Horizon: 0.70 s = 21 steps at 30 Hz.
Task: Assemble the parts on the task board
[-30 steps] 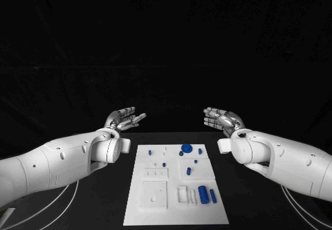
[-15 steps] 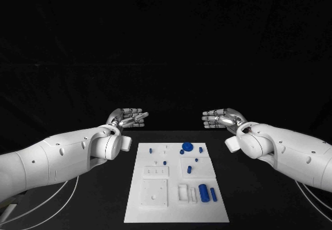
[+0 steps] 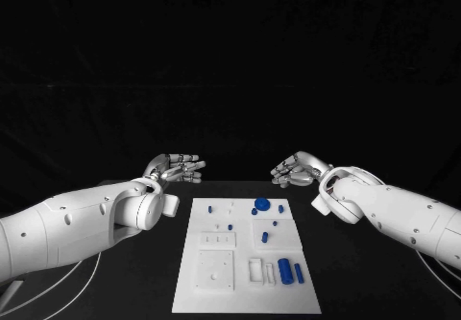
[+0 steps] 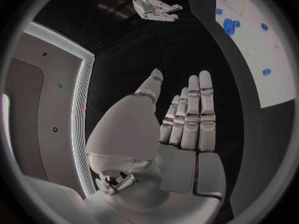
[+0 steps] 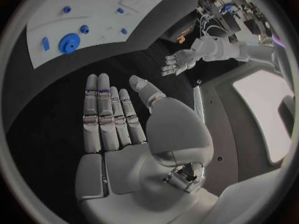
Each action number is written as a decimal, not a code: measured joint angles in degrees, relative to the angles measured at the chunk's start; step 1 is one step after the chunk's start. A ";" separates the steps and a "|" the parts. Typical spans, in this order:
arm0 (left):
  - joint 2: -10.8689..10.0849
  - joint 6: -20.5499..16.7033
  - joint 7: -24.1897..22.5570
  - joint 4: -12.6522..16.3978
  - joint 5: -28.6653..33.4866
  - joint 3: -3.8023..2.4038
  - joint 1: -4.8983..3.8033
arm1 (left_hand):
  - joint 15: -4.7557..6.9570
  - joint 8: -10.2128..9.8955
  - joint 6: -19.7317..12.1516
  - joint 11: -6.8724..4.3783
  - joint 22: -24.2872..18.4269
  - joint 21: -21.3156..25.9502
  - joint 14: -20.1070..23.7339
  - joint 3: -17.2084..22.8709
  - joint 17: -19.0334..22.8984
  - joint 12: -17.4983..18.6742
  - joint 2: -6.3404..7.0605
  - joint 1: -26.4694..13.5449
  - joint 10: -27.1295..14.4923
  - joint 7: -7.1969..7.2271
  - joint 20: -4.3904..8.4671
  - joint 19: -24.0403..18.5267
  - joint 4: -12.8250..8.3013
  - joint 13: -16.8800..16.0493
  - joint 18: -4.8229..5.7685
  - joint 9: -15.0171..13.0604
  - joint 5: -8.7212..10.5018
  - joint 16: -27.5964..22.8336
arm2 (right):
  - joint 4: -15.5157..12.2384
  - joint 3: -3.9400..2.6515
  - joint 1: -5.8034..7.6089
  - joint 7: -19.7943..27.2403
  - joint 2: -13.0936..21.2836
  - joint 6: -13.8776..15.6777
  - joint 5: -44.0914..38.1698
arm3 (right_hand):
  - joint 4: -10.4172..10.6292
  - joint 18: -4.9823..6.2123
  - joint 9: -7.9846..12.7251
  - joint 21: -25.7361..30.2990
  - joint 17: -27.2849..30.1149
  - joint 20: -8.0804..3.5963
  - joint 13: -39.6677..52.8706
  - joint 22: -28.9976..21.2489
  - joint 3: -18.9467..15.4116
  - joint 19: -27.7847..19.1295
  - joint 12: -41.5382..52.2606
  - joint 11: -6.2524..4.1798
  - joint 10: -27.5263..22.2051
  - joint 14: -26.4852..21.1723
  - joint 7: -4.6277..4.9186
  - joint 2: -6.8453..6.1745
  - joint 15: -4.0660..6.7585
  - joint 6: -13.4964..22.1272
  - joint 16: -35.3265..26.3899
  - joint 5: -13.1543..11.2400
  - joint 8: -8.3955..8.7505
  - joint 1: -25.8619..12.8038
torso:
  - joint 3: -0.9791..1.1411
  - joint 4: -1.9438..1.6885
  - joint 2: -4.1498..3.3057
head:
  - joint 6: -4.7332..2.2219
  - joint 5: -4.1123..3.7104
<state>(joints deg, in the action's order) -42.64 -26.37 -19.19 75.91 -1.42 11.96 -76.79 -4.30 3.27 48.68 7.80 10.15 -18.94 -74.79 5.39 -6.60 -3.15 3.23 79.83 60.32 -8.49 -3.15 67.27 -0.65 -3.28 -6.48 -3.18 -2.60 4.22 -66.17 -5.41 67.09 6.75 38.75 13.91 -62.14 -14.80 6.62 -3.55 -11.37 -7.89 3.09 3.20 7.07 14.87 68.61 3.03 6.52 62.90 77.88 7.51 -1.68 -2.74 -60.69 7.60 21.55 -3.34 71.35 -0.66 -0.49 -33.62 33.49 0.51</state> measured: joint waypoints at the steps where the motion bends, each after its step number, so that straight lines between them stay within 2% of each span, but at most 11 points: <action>1: -0.37 0.21 0.02 0.65 -0.08 -0.04 -0.08 | 0.28 0.00 0.00 -0.16 0.55 -0.89 -0.69 -0.13 -0.37 0.00 0.00 0.00 -0.16 0.00 0.31 0.31 -0.29 0.00 0.07 0.00 0.00 0.15 | -0.18 -0.03 0.07 -0.45 -0.25 0.10 -2.99 | 0.03 0.00 0.00 -0.98 -1.12 -0.43 0.00 0.57 -0.53 1.21 0.00 -0.21 0.21 1.22 -0.05 -0.17 0.42 -0.39 1.18 0.20 0.00 0.17 | 0.01 -0.09 -0.21 | -0.16 -0.12; 3: -0.88 0.53 0.11 1.69 -0.20 -0.10 -0.14 | 0.86 0.00 0.00 -0.22 1.86 -2.91 -1.63 -0.39 -1.13 0.00 -0.21 -0.22 -0.22 0.00 0.73 0.70 -0.71 0.00 0.29 0.00 0.00 0.56 | -0.35 -0.06 0.10 -1.27 -0.68 0.17 -7.38 | 0.01 0.57 0.00 -3.43 -4.23 -1.09 0.00 2.11 -1.63 3.69 0.00 -0.62 0.63 3.33 -0.33 -0.30 1.25 -0.80 4.78 0.48 0.00 0.30 | 0.00 -0.32 -0.72 | -0.52 -0.37; 4: -1.21 0.76 0.16 2.35 -0.30 -0.11 -0.18 | 0.93 0.00 0.00 -0.45 3.70 -5.30 -1.70 -0.58 -2.02 0.00 -0.54 -0.25 -0.22 0.00 1.27 -0.04 -1.36 0.00 0.34 0.00 0.00 0.65 | -0.45 -0.07 0.10 -1.85 -0.96 0.18 -10.03 | -0.05 1.01 0.00 -4.57 -5.73 -1.27 0.00 2.90 -2.01 4.59 0.00 -0.69 0.69 3.99 -0.41 -0.30 1.50 -0.89 6.56 0.64 0.00 0.30 | 0.00 -0.42 -0.91 | -0.64 -0.48; 6: -1.80 1.08 0.25 3.47 -0.50 -0.14 -0.28 | 0.94 0.00 0.41 -0.87 5.81 -7.99 -1.70 -1.08 -3.11 0.00 -0.91 -0.60 0.21 0.41 1.38 -2.56 -1.73 0.00 0.36 -0.01 0.00 0.65 | -0.61 -0.09 0.10 -2.82 -1.38 0.16 -13.88 | -0.22 1.90 0.00 -7.62 -9.70 -1.50 0.00 5.16 -2.45 6.33 0.00 -1.01 1.01 5.24 -0.65 -0.46 2.03 -1.12 11.48 0.64 0.00 0.14 | 0.04 -0.64 -1.45 | -1.01 -0.73; 7: -2.08 1.23 0.30 3.97 -0.63 -0.15 -0.35 | 0.95 0.00 0.84 -1.04 6.45 -8.75 -1.68 -1.38 -3.41 0.00 -0.91 -0.60 0.38 0.84 1.33 -3.38 -1.73 0.00 0.37 -0.06 0.00 0.65 | -0.68 -0.10 0.11 -3.32 -1.61 0.13 -15.67 | -0.50 3.38 0.00 -14.39 -17.89 -1.50 0.05 10.90 -2.32 8.56 0.00 -1.28 1.51 5.88 -0.84 -1.02 2.67 -1.76 21.15 0.64 0.00 -0.42 | 0.08 -0.73 -1.69 | -1.15 -0.83; 8: -2.41 1.43 0.36 4.59 -0.80 -0.18 -0.46 | 1.12 0.00 1.27 -1.19 7.45 -9.90 -1.49 -1.86 -3.91 0.00 -0.91 -0.60 0.43 1.18 1.33 -4.68 -1.79 0.00 0.37 -0.06 0.00 0.64 | -0.74 -0.12 0.13 -3.98 -1.94 0.09 -17.98 | -0.81 4.00 0.00 -18.14 -21.81 -1.73 0.06 13.93 -2.01 9.58 0.00 -1.32 1.54 6.05 -1.02 -1.40 2.85 -1.94 27.28 0.64 0.00 -0.60 | 0.08 -0.81 -1.94 | -1.31 -0.94; 9: -2.60 1.57 0.41 5.01 -0.91 -0.21 -0.53 | 1.23 0.00 1.76 -1.28 8.15 -10.75 -1.38 -1.98 -4.33 0.00 -0.95 -0.64 0.34 1.15 1.32 -5.48 -1.79 0.00 0.38 -0.06 0.00 0.65 | -0.78 -0.13 0.14 -4.47 -2.18 0.04 -19.62 | -0.85 3.82 0.00 -21.94 -25.21 -3.13 0.06 17.86 -0.98 9.33 0.00 -1.32 1.54 6.04 -1.02 -2.06 2.86 -1.94 32.99 0.58 0.00 -0.55 | 0.11 -0.92 -2.26 | -1.48 -1.10; 11: -2.96 1.88 0.55 5.92 -1.20 -0.23 -0.62 | 1.06 0.00 2.05 -1.33 9.22 -12.05 -1.20 -2.07 -4.82 0.00 -1.20 -0.90 0.29 1.12 1.22 -6.62 -1.88 0.01 0.38 -0.11 0.00 0.64 | -0.88 -0.13 0.14 -5.48 -2.63 -0.11 -22.99 | -0.78 3.06 0.01 -25.00 -26.86 -3.93 0.06 21.60 0.24 8.85 0.00 -1.32 1.54 5.91 -1.13 -2.10 2.81 -2.05 36.78 -0.29 0.00 -0.56 | 0.10 -1.08 -2.71 | -1.57 -1.33; 12: -3.10 2.02 0.61 6.31 -1.31 -0.23 -0.63 | 0.97 0.00 2.57 -1.33 9.54 -12.43 -0.68 -2.13 -4.96 0.00 -1.20 -0.90 0.29 1.10 1.03 -7.19 -1.95 0.01 0.38 -0.12 0.00 0.65 | -0.92 -0.13 0.14 -5.87 -2.76 -0.20 -24.24 | -0.66 2.67 0.01 -26.19 -27.13 -4.24 0.06 23.56 0.84 8.28 0.00 -1.31 1.53 5.69 -1.13 -2.64 2.94 -2.05 38.32 -0.72 0.00 -0.52 | 0.11 -1.17 -2.91 | -1.55 -1.43; 17: -3.86 2.62 0.92 8.29 -1.82 -0.52 -0.86 | 0.71 0.00 3.11 -1.32 10.65 -13.55 -0.23 -2.37 -5.36 0.00 -1.20 -0.90 0.29 1.03 0.61 -8.42 -2.18 0.01 0.31 -0.12 0.00 0.65 | -1.11 -0.13 0.13 -7.77 -3.56 -0.74 -30.17 | -0.62 2.63 -0.03 -27.80 -26.67 -4.21 0.05 27.51 1.60 8.13 0.00 -1.30 1.52 5.68 -1.23 -3.16 2.94 -2.14 40.76 -1.80 0.00 0.01 | 0.05 -1.60 -3.93 | -1.37 -1.88; 21: -4.45 2.93 1.10 9.52 -2.15 -0.77 -1.04 | 0.71 0.00 3.11 -1.32 10.98 -13.99 -0.23 -2.37 -5.51 0.00 -1.20 -0.90 0.29 1.04 0.72 -8.93 -2.18 0.01 0.31 -0.11 0.00 0.42 | -1.14 -0.14 0.13 -9.08 -4.32 -1.25 -33.77 | -0.44 2.61 -0.03 -27.80 -25.93 -4.21 0.05 29.40 1.78 8.13 0.00 -1.08 1.29 5.51 -1.23 -3.54 2.77 -2.14 41.76 -3.23 0.00 0.38 | -0.03 -1.90 -4.70 | -1.59 -2.14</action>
<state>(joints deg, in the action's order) -47.09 -23.44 -18.10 85.42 -3.57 11.20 -77.83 -3.58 3.27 51.79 6.47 21.13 -32.92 -75.02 3.02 -12.11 -3.15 2.03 78.93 60.61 -7.45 -2.44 58.34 -2.83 -3.26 -6.17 -3.30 -2.60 4.64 -67.31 -5.54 67.22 -2.33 34.43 12.67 -95.90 -15.24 9.23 -3.58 -39.17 -33.82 -1.12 3.26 36.47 16.65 76.75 3.03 5.45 64.20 83.39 6.28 -5.21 0.03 -62.83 49.36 18.32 -3.34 71.73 -0.69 -2.38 -38.33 31.90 -1.63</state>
